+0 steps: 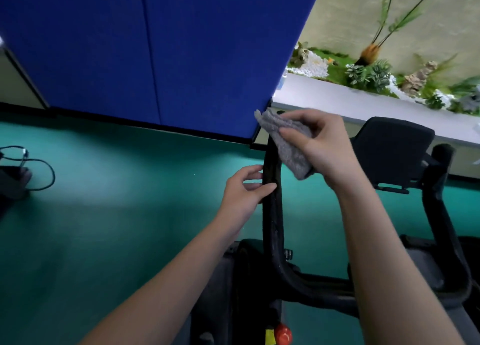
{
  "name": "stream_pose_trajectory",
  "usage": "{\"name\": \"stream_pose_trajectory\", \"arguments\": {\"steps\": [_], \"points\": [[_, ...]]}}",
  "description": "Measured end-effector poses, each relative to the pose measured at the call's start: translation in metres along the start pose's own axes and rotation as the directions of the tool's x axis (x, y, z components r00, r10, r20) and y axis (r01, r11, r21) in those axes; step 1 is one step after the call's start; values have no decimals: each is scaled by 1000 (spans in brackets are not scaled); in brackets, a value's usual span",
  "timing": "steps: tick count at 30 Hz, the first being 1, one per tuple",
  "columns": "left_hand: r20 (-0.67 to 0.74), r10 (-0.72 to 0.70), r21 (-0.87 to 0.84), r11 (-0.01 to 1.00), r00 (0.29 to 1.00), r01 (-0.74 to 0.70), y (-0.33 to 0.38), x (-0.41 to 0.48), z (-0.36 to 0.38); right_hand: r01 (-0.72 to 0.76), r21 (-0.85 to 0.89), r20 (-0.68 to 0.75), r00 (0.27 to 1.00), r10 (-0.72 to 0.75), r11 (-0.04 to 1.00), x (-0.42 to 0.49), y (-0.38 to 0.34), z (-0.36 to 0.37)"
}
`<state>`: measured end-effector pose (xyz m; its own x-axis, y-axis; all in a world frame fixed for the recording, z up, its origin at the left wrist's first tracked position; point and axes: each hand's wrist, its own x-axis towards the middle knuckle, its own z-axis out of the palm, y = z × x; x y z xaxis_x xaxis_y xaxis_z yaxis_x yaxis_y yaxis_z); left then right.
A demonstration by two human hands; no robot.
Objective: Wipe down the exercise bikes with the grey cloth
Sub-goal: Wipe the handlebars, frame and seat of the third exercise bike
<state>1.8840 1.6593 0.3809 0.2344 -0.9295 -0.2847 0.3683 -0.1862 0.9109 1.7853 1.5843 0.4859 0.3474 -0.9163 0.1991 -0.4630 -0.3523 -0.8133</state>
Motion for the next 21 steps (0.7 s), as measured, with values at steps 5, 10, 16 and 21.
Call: {"name": "stream_pose_trajectory", "arguments": {"steps": [5,10,16,21], "points": [[23,-36,-4,999,999,36,0,5,-2,141,-364,185,980,-77,921,47,-13,1],[41,-58,-29,998,997,59,2,2,-5,269,-620,305,948,-89,737,47,-15,18],[61,-75,-84,993,995,80,0,-6,-13,334,-713,412,911,-17,617,15,-3,43],[86,-96,-121,987,992,106,-2,-10,-14,259,-600,281,954,-104,757,3,1,35]]}}
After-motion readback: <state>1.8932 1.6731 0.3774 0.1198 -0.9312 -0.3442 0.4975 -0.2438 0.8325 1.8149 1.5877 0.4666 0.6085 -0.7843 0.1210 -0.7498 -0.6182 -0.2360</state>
